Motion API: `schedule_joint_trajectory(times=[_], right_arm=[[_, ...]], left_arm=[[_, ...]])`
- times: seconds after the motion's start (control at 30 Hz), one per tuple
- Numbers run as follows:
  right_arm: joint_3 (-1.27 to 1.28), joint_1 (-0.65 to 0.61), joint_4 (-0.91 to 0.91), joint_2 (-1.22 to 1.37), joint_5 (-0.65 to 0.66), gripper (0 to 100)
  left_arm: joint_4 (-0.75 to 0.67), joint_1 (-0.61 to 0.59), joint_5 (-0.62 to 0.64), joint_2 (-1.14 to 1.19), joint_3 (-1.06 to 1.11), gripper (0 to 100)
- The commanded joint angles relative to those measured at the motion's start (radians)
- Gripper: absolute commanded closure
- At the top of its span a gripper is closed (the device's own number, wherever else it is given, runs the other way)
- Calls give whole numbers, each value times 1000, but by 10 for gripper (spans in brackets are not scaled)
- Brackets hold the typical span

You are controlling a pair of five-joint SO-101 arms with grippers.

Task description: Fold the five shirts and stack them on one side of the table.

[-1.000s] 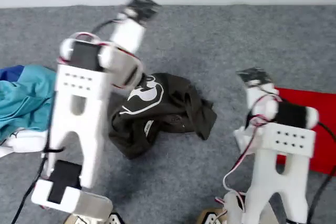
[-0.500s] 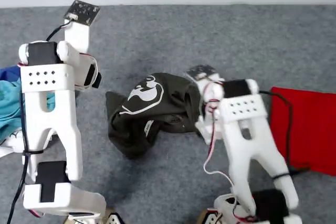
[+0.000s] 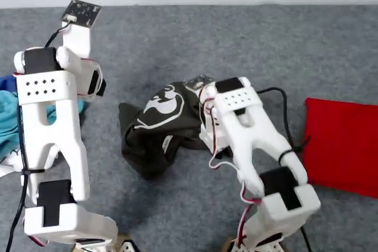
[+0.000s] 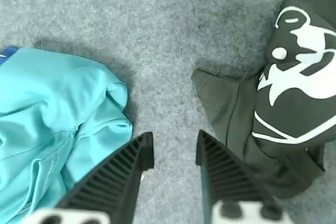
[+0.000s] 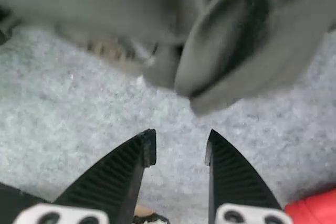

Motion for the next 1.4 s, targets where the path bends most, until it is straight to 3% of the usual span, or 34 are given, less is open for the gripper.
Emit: schedule_joint_trajectory(times=[0.0,0.2,0.53,1.23,1.37], right_arm=[[-63,-4,-56,50,-5,834],[-64,2,-124,166,-3,835],[-64,122,-176,265,0,837],[-64,139,-47,58,83,830],[-64,145,-47,58,81,771]], left_arm=[[-34,-2,8,-11,12,863],[-57,-5,20,-14,77,863],[-51,-6,20,-15,84,863],[-51,-5,18,-15,84,863],[-51,-5,18,-15,84,863]])
